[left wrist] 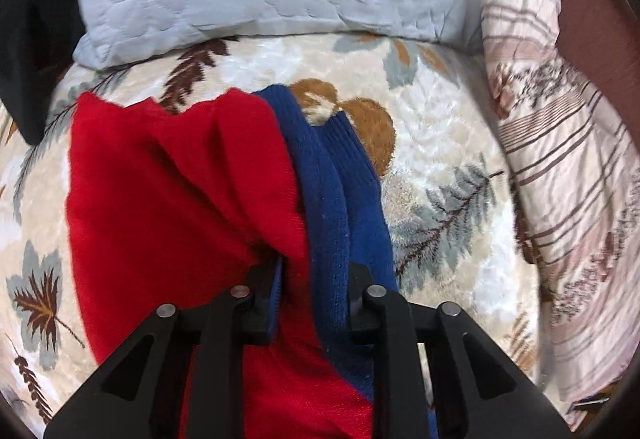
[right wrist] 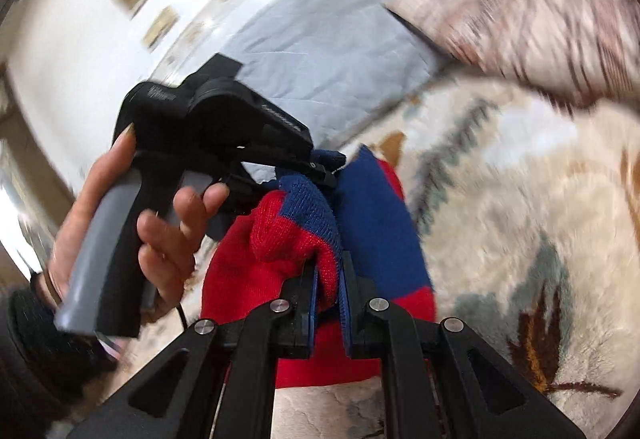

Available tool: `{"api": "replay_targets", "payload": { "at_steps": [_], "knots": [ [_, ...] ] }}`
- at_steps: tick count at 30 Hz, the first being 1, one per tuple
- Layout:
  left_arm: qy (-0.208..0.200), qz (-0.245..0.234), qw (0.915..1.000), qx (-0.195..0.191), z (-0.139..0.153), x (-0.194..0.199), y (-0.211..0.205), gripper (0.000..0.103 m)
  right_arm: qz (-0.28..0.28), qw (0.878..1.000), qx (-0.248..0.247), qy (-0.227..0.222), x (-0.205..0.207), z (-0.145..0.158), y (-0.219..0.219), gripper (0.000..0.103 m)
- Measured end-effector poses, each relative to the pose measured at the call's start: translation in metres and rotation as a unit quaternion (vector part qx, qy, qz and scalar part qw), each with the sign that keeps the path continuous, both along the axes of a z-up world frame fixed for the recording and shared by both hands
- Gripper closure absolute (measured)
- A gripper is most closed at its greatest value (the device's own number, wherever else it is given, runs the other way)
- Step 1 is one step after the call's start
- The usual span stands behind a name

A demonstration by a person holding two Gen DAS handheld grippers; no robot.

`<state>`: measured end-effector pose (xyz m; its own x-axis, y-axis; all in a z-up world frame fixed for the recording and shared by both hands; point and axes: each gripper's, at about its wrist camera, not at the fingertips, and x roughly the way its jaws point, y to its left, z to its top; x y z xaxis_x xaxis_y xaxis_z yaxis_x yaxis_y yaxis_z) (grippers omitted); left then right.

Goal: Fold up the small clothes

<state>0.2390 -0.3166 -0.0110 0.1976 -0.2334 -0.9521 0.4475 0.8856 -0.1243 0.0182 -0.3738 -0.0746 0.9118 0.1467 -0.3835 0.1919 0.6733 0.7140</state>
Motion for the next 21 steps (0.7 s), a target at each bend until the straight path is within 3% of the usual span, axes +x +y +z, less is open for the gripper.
{"api": "replay_targets", "payload": {
  "at_steps": [4, 5, 8, 11, 13, 16, 17, 19, 21],
  "knots": [
    [0.000, -0.009, 0.9999, -0.012, -0.002, -0.005, -0.016, 0.046, 0.006, 0.997, 0.072, 0.038, 0.009, -0.029, -0.015, 0.094],
    [0.003, -0.008, 0.9998, -0.018, 0.000, -0.007, -0.017, 0.044, 0.006, 0.996, 0.077, 0.037, 0.009, -0.030, -0.017, 0.095],
    [0.011, -0.009, 0.9993, -0.034, 0.010, -0.007, -0.007, 0.043, 0.012, 0.997, 0.062, 0.038, 0.008, -0.023, -0.015, 0.088],
    [0.005, 0.030, 0.9972, -0.069, 0.028, 0.002, 0.034, 0.043, -0.019, 0.997, 0.069, 0.037, -0.009, -0.013, -0.021, 0.081],
    [-0.006, 0.066, 0.9935, -0.092, 0.040, 0.011, 0.074, 0.043, -0.067, 0.995, 0.068, 0.007, -0.028, 0.000, -0.031, 0.080],
    [-0.019, 0.113, 0.9879, -0.104, 0.040, 0.020, 0.129, 0.042, -0.116, 0.992, 0.030, -0.041, -0.031, 0.029, -0.053, 0.069],
    [-0.018, 0.119, 0.9875, -0.102, 0.037, 0.021, 0.138, 0.042, -0.094, 0.995, 0.019, -0.036, -0.014, 0.036, -0.058, 0.062],
    [0.000, 0.132, 0.9861, -0.101, 0.020, 0.020, 0.155, 0.042, -0.019, 1.000, 0.010, -0.013, 0.035, 0.044, -0.065, 0.062],
    [0.014, 0.141, 0.9814, -0.129, 0.008, 0.015, 0.163, 0.041, 0.045, 0.999, 0.019, 0.012, 0.080, 0.043, -0.066, 0.062]
  ]
}}
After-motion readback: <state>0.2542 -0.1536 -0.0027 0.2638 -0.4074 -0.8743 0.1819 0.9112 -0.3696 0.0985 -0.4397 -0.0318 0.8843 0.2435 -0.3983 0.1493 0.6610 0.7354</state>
